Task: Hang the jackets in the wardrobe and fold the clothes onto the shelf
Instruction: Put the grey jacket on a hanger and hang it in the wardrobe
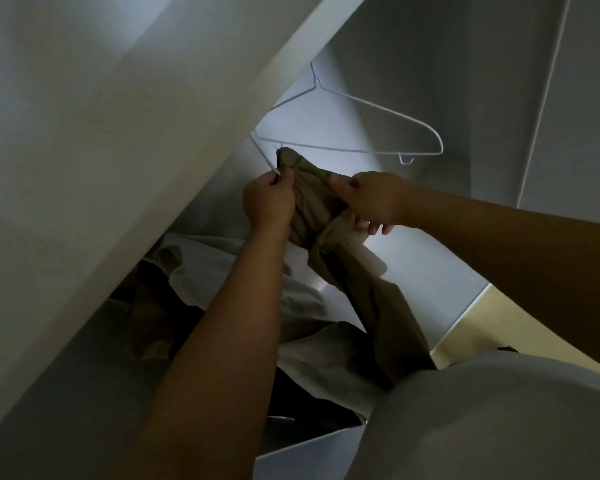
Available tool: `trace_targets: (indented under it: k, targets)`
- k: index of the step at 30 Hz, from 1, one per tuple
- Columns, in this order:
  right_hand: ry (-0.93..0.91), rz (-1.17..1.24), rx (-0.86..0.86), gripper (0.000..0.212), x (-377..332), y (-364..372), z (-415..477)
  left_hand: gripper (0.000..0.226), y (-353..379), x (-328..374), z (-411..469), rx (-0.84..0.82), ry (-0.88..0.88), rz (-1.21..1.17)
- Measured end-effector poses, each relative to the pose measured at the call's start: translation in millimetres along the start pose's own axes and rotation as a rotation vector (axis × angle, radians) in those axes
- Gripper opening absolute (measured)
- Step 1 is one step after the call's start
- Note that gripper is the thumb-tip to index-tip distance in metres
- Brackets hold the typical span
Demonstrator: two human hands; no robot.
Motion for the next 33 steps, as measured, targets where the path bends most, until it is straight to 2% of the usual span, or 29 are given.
trace_targets:
  k: [4, 6, 8, 10, 13, 16, 19, 23, 27, 29, 33]
  targets:
    - [-0.098, 0.095, -0.053, 0.075, -18, 5, -19, 0.040, -9, 32, 15, 0.112, 0.082, 0.126]
    - [-0.142, -0.052, 0.007, 0.072, -24, 0, -26, 0.040, -13, 45, 20, 0.159, 0.109, 0.181]
    - [-0.169, -0.226, 0.093, 0.059, -25, -6, -31, 0.036, -13, 53, 26, 0.177, 0.104, 0.195]
    - [-0.137, -0.311, 0.165, 0.045, -18, -13, -35, 0.038, -13, 56, 30, 0.182, 0.082, 0.199]
    - [-0.053, -0.288, 0.265, 0.039, 0, -26, -38, 0.036, -10, 65, 35, 0.167, 0.091, 0.244]
    - [-0.053, -0.311, 0.349, 0.025, 6, -39, -40, 0.038, -2, 71, 43, 0.134, 0.086, 0.231]
    - [-0.075, -0.297, 0.386, 0.011, 3, -52, -42, 0.041, 3, 75, 50, 0.095, 0.043, 0.273]
    - [-0.086, -0.332, 0.404, 0.008, -7, -70, -39, 0.055, 10, 79, 58, 0.060, 0.023, 0.264]
    - [-0.053, -0.396, 0.381, 0.010, -11, -84, -30, 0.053, 22, 70, 60, 0.026, -0.067, 0.111]
    - [-0.027, -0.446, 0.355, 0.016, -5, -87, -25, 0.046, 35, 58, 59, -0.068, -0.099, -0.036]
    - [0.050, -0.529, 0.291, 0.023, 18, -92, -18, 0.030, 55, 47, 48, -0.229, -0.015, -0.244]
Point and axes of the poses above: each hand's wrist, its own z-axis towards the middle knuckle, its own y-axis out of the palm, x = y × z, the point moved 9 cm from there along z, towards the middle knuckle, and after that the axes turned 8 degrees about -x, right-handed, at the moved point
